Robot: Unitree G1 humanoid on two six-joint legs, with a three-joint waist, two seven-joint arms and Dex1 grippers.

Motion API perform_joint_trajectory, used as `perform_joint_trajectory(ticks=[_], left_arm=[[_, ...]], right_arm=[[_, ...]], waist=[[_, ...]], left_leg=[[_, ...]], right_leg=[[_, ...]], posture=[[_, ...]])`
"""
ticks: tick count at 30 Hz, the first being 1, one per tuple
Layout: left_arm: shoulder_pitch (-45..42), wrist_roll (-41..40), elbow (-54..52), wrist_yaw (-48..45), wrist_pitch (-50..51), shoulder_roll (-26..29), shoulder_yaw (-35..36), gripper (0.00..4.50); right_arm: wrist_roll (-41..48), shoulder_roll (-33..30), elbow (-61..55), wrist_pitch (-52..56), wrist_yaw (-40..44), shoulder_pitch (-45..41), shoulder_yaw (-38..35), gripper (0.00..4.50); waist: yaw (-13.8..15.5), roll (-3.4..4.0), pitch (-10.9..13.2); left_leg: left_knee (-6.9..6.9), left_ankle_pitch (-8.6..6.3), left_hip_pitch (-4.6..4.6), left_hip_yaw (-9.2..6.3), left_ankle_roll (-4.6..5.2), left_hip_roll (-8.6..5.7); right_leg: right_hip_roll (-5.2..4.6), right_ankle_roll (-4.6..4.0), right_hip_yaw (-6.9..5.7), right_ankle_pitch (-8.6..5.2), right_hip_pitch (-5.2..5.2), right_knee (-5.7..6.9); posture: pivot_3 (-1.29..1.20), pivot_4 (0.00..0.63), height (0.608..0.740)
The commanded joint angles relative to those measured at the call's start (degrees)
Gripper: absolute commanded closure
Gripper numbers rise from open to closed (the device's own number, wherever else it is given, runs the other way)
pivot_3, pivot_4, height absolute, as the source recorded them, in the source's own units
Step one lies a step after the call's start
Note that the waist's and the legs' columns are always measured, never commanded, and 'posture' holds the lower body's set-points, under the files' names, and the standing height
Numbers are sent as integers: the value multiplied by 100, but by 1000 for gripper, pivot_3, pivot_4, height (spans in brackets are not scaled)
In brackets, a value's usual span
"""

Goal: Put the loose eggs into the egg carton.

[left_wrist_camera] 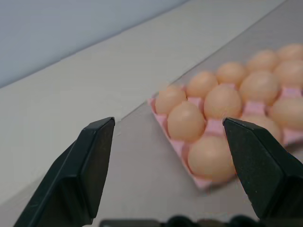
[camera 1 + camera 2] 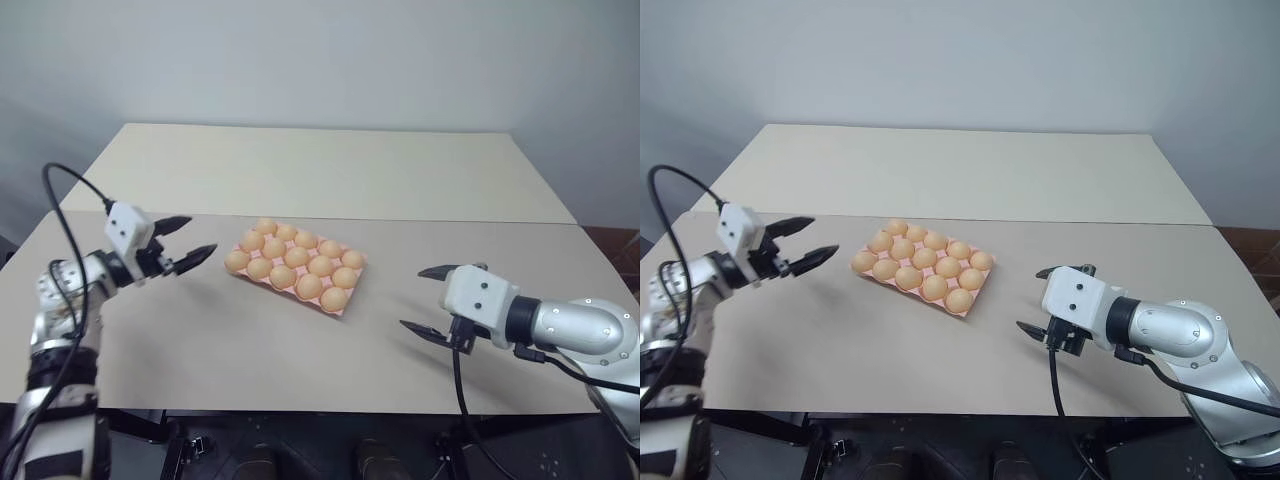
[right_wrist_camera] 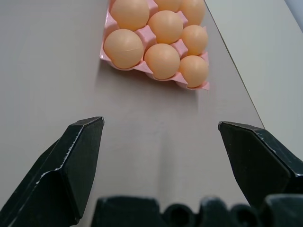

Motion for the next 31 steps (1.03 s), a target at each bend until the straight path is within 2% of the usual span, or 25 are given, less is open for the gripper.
perform_joint_trajectory(ticks=[1,6,13,18,24,31], left_arm=[[435,-324,-770,-298,253,358,289,536],[1224,-532,-1582,-476,567,714,516,536],[1890,-832,-2329,-743,799,1066,925,536],[2306,-1154,-2936,-804,1326,1383,1399,536],[2756,-1369,-3570,-667,1651,1318,1795,536],[3105,-1455,-3767,-570,1852,1243,2074,536]], right_arm=[[-46,-45,-70,-149,-24,-19,-141,0],[32,-129,28,-353,175,45,-323,0],[377,-227,165,-733,669,61,-729,0],[631,-293,440,-1029,1054,81,-1054,0],[740,-466,836,-1338,1436,-123,-1038,0],[658,-496,1070,-1481,1535,-357,-849,0]], waist=[[13,0,0],[57,0,0],[33,0,0],[23,0,0],[25,1,1],[17,1,1]], left_leg=[[0,0,-1,0,0,1],[0,0,-2,0,0,2],[-3,0,0,3,0,4],[-3,0,2,6,0,5],[-6,-1,7,7,1,5],[-7,-1,9,10,0,5]], right_leg=[[0,0,-1,0,-1,0],[-2,0,-5,0,2,-3],[0,0,-3,-1,1,-6],[0,0,-1,-1,2,-5],[0,0,1,-1,3,-6],[0,0,4,-1,3,-6]], posture=[[0,150,740],[0,150,740],[0,150,740],[0,150,740],[0,150,740],[0,150,740]])
